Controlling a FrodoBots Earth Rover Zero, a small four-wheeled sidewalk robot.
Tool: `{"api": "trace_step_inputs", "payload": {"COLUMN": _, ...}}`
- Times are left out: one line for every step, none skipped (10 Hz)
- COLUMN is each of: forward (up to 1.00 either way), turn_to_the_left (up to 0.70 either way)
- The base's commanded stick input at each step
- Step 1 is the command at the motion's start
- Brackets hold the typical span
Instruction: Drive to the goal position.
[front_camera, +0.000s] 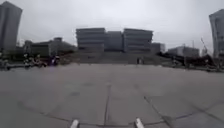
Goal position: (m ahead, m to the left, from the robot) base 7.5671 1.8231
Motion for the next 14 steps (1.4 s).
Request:
{"api": "trace_step_inputs", "payload": {"forward": 1.0, "turn_to_the_left": 0.0}}
{"api": "trace_step_inputs", "payload": {"forward": 1.0, "turn_to_the_left": 0.0}}
{"api": "trace_step_inputs", "payload": {"forward": 1.0, "turn_to_the_left": 0.0}}
{"api": "trace_step_inputs", "payload": {"forward": 1.0, "turn_to_the_left": 0.0}}
{"api": "trace_step_inputs", "payload": {"forward": 1.0, "turn_to_the_left": 0.0}}
{"api": "trace_step_inputs", "payload": {"forward": 1.0, "turn_to_the_left": 0.0}}
{"api": "trace_step_inputs", "payload": {"forward": 1.0, "turn_to_the_left": 0.0}}
{"api": "trace_step_inputs", "payload": {"forward": 1.0, "turn_to_the_left": 0.0}}
{"api": "trace_step_inputs", "payload": {"forward": 1.0, "turn_to_the_left": 0.0}}
{"api": "trace_step_inputs", "payload": {"forward": 1.0, "turn_to_the_left": 0.0}}
{"api": "trace_step_inputs", "payload": {"forward": 1.0, "turn_to_the_left": 0.0}}
{"api": "trace_step_inputs", "payload": {"forward": 1.0, "turn_to_the_left": 0.0}}
{"api": "trace_step_inputs", "payload": {"forward": 1.0, "turn_to_the_left": 0.0}}
{"api": "trace_step_inputs", "payload": {"forward": 1.0, "turn_to_the_left": 0.0}}
